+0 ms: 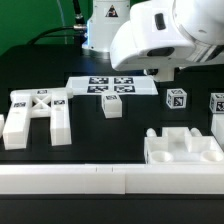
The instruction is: Assemble chair
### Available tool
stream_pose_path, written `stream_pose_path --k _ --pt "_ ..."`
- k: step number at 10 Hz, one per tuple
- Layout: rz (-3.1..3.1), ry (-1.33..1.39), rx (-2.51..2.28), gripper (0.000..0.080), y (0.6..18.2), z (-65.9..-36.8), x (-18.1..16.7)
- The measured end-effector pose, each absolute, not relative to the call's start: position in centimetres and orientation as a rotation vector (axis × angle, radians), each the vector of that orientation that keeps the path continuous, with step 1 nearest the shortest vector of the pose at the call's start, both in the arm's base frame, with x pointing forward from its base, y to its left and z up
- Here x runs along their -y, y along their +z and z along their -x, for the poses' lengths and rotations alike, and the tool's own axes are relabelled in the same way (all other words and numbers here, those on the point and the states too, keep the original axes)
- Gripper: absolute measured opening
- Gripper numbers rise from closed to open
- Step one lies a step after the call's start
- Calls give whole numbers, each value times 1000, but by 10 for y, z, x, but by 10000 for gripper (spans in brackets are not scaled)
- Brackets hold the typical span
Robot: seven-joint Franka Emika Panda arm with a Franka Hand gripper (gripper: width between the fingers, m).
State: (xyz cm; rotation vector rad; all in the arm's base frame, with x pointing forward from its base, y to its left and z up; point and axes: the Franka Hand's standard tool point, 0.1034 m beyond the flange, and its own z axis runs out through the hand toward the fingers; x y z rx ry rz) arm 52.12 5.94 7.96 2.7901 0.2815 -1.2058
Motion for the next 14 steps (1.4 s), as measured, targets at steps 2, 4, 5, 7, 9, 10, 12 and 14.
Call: stream_pose_path --k 2,4,5,7,9,10,12,14 --pt "-2818 -1145 -286 291 79 -529 -60" --pt "-2890 -969 -289 291 97 -552 -62" --pt "-2923 -872 -286 291 108 -564 -63" --pt "-2992 -639 -302 291 109 -575 -65" --pt "-3040 -419 -313 291 108 -582 -66" --pt "-3057 -319 -317 291 108 -582 -67" --pt "-3077 -138 -325 291 111 -596 -72" --pt "-3103 98 -312 291 118 -622 -80"
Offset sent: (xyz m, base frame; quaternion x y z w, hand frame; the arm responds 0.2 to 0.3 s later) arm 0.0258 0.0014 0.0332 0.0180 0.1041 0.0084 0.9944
